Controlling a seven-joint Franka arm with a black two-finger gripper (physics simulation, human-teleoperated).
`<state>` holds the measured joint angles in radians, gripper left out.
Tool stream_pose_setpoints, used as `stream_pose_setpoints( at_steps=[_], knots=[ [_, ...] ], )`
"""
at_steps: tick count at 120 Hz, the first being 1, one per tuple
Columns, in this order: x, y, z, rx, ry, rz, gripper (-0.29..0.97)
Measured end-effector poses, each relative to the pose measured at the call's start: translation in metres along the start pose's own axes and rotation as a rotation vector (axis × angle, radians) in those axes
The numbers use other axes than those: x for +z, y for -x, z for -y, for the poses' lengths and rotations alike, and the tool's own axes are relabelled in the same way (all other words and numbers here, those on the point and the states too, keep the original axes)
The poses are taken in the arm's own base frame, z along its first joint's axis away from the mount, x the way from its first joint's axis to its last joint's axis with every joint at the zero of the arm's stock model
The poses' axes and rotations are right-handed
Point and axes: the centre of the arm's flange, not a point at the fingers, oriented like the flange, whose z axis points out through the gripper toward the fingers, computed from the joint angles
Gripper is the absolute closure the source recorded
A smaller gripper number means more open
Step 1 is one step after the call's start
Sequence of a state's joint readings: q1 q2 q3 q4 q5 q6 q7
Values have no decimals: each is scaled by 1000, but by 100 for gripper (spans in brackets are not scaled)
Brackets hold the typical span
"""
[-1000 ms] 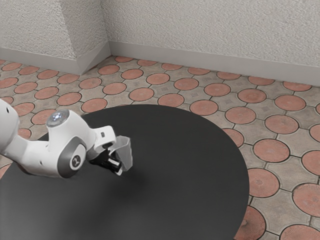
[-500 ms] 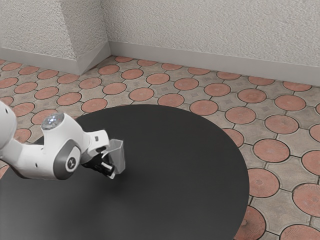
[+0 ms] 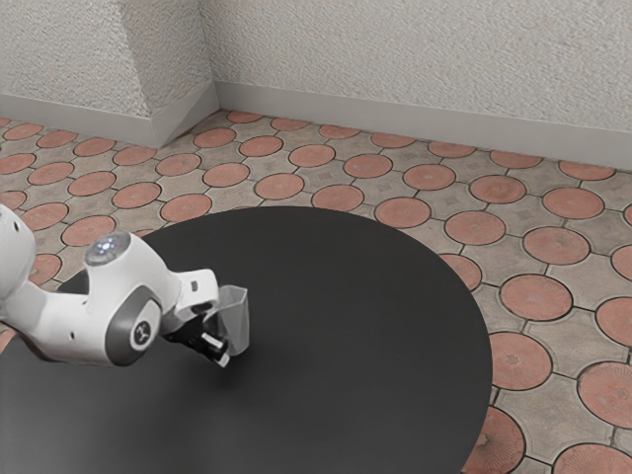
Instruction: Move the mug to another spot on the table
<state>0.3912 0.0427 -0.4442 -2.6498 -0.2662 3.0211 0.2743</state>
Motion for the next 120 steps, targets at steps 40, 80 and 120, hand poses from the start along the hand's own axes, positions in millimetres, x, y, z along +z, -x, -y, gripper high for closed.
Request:
stream_pose_setpoints(
  at_steps=[40, 80, 120],
  knots=[
    [7, 7, -1, 0, 12, 40, 19],
    [-12, 18, 1, -28, -7, 47, 4],
    [-39, 12, -33, -4, 15, 55, 1]
  ],
)
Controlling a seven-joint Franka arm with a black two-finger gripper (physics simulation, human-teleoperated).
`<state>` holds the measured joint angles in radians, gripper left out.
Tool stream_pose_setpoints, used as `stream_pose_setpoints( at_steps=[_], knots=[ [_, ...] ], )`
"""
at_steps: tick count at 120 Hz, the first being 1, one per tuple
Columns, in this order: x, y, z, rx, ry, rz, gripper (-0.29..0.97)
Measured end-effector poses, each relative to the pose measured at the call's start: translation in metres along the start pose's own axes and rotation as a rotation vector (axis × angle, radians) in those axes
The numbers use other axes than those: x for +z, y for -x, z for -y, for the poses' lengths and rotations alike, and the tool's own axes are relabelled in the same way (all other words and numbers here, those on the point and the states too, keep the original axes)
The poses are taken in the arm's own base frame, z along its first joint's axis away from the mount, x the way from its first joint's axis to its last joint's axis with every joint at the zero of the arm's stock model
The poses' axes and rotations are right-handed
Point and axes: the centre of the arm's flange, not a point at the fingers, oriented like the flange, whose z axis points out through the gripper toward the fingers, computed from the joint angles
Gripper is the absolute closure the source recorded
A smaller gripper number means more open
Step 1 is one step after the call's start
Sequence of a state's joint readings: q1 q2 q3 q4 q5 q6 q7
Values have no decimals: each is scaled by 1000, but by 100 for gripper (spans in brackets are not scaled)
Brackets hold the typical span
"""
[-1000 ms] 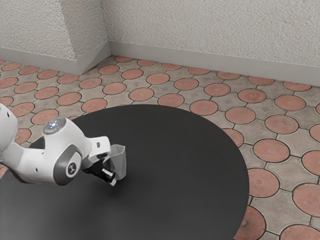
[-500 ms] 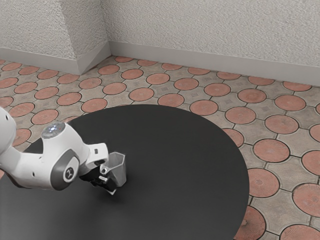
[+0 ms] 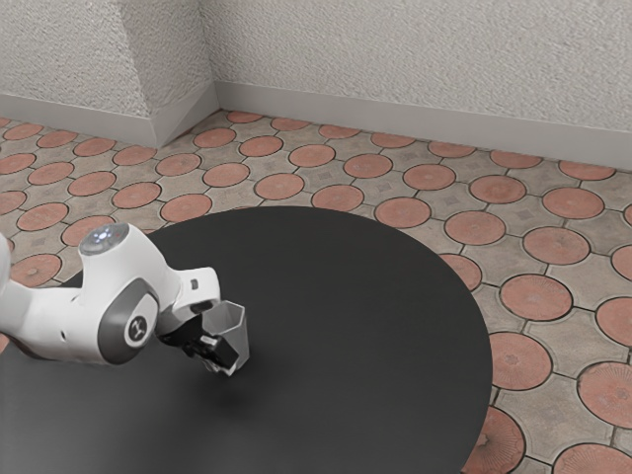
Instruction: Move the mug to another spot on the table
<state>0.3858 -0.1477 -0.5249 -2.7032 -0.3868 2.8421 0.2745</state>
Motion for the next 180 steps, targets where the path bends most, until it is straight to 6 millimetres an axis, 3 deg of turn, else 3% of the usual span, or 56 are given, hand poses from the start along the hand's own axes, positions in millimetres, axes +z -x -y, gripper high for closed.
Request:
stream_pose_setpoints(
  at_steps=[42, 56, 69, 80, 103, 116, 127, 143, 150, 162, 180],
  knots=[
    [-9, 11, 2, -37, 10, 43, 0],
    [-22, 13, 2, -48, 6, 39, 0],
    [-54, 5, -4, -49, 6, 17, 0],
    [-80, -11, -13, -44, 36, 25, 0],
    [-143, -64, -6, -13, 72, 54, 0],
    [-184, -107, 0, 60, 97, 56, 0],
    [-215, -153, -17, 170, 85, 73, 0],
    [-243, -211, -31, 241, 18, 109, 0],
    [-256, -223, -40, 257, -4, 120, 0],
    [-296, -234, -54, 272, -30, 114, 0],
    [-303, -228, -70, 286, -40, 167, 0]
  ],
)
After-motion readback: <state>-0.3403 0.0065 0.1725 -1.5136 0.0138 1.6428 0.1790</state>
